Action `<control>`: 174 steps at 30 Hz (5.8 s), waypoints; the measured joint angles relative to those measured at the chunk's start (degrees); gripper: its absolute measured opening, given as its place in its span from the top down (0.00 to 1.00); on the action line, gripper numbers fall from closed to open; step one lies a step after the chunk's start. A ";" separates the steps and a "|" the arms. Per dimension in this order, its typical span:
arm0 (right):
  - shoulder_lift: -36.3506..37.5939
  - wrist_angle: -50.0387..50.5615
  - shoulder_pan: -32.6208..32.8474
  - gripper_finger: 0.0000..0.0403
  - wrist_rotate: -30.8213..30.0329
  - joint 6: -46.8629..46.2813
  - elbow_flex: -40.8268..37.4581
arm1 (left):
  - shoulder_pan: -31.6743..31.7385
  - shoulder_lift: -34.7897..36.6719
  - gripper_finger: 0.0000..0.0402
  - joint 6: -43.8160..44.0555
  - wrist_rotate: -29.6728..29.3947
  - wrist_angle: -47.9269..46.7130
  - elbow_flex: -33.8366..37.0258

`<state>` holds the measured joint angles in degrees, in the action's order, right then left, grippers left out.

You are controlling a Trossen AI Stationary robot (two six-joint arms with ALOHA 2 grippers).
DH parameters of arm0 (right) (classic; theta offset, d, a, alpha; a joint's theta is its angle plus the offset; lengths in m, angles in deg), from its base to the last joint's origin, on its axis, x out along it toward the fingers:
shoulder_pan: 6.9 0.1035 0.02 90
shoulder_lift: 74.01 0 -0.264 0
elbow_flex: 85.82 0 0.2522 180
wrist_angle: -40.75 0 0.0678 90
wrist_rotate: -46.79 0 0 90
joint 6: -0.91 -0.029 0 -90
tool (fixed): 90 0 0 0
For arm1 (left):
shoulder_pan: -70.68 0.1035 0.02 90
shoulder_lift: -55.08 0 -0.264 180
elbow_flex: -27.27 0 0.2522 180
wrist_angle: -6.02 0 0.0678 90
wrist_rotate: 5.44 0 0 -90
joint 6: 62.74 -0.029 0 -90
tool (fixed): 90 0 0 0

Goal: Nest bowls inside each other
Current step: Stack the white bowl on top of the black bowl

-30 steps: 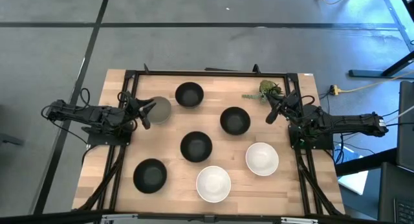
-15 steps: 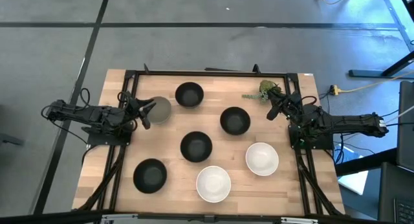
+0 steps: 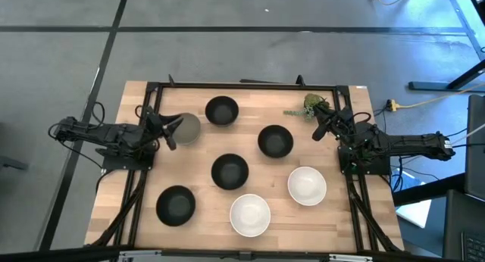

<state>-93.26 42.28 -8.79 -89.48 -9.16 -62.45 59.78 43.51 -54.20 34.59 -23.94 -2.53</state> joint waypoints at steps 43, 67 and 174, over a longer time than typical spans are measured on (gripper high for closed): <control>-8.08 44.35 0.00 0.33 18.73 -3.92 29.60 | 0.00 -12.06 0.80 -3.11 12.17 18.52 -0.01; -34.91 73.68 5.48 0.33 52.36 -27.44 42.75 | 0.00 -12.17 0.80 -3.07 12.17 18.40 -0.01; -40.00 61.69 38.03 0.96 38.96 -70.36 23.58 | 0.00 -17.33 0.80 3.40 13.68 18.37 -0.01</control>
<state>-133.25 103.97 29.24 -50.52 -79.52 -38.87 59.78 26.18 -50.80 48.27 -5.57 -2.54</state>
